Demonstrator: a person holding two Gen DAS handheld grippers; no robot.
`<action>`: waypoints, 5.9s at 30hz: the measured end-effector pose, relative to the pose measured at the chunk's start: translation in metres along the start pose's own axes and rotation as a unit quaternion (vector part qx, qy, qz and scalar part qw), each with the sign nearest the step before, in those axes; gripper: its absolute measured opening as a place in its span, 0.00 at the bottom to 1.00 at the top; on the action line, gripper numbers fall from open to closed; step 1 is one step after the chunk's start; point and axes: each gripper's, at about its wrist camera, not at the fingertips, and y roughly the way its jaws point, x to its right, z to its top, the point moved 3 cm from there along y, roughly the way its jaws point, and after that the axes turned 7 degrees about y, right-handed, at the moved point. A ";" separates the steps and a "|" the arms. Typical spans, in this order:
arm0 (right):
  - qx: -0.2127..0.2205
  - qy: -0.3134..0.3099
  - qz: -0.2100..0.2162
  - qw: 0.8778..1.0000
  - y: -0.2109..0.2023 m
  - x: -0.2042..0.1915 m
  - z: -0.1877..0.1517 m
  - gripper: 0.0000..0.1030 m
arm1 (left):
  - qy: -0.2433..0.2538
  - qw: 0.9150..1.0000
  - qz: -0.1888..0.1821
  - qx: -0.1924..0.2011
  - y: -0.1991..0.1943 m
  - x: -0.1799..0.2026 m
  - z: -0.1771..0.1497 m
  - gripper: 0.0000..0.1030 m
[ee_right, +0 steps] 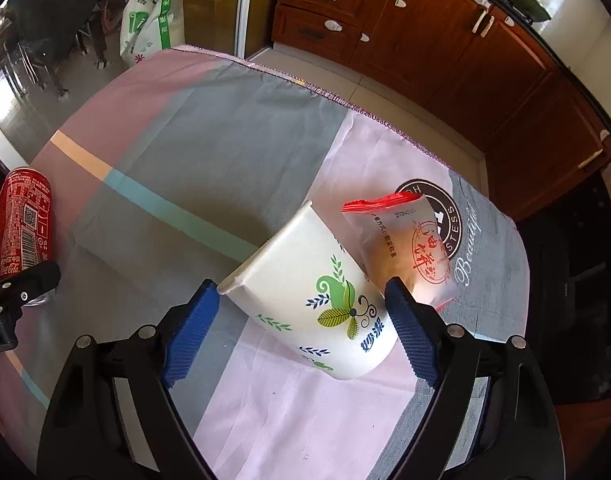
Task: Collect trash
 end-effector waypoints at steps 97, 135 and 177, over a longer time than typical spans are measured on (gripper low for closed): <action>0.002 0.510 0.073 0.857 -0.139 0.344 -0.391 0.63 | 0.470 0.856 -0.204 -0.067 -0.055 0.475 -0.239 0.63; 0.027 0.508 0.046 0.860 -0.217 0.291 -0.413 0.93 | 0.438 0.889 -0.133 0.011 -0.147 0.380 -0.240 0.96; 0.013 0.441 -0.073 0.894 -0.251 0.208 -0.466 0.93 | 0.423 0.895 -0.126 0.066 -0.181 0.310 -0.301 0.96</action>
